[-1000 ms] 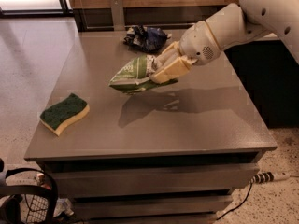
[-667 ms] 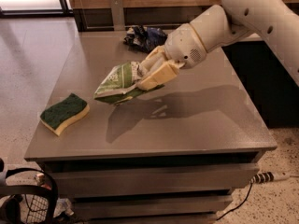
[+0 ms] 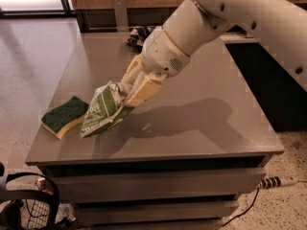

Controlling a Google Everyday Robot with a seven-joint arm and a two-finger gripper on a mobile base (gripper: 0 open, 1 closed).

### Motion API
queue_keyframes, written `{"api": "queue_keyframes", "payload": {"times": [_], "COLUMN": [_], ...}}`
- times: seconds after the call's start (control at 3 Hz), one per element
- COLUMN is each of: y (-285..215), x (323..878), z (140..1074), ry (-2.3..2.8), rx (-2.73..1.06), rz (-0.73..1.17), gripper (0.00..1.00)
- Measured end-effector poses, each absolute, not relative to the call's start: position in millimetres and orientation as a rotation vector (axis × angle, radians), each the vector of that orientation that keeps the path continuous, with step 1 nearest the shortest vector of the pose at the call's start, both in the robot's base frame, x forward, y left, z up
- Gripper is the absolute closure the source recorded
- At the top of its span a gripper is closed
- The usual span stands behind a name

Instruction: Move green jalapeno chip bag near sponge

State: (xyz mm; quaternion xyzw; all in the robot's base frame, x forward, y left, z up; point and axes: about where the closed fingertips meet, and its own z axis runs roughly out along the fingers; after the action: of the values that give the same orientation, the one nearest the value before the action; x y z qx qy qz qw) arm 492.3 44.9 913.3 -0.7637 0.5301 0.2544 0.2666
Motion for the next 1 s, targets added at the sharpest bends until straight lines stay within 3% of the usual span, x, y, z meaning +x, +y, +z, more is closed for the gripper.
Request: {"api": "queue_keyframes", "payload": {"times": [0.33,1.0], "y": [52.7,54.7], "x": [483.6,482.9], "z": [909.5,908.9], "ry": [1.401,1.399], "rx": [-2.146,-2.149], "rz": [0.583,0.584], "gripper": [0.86,0.39]}}
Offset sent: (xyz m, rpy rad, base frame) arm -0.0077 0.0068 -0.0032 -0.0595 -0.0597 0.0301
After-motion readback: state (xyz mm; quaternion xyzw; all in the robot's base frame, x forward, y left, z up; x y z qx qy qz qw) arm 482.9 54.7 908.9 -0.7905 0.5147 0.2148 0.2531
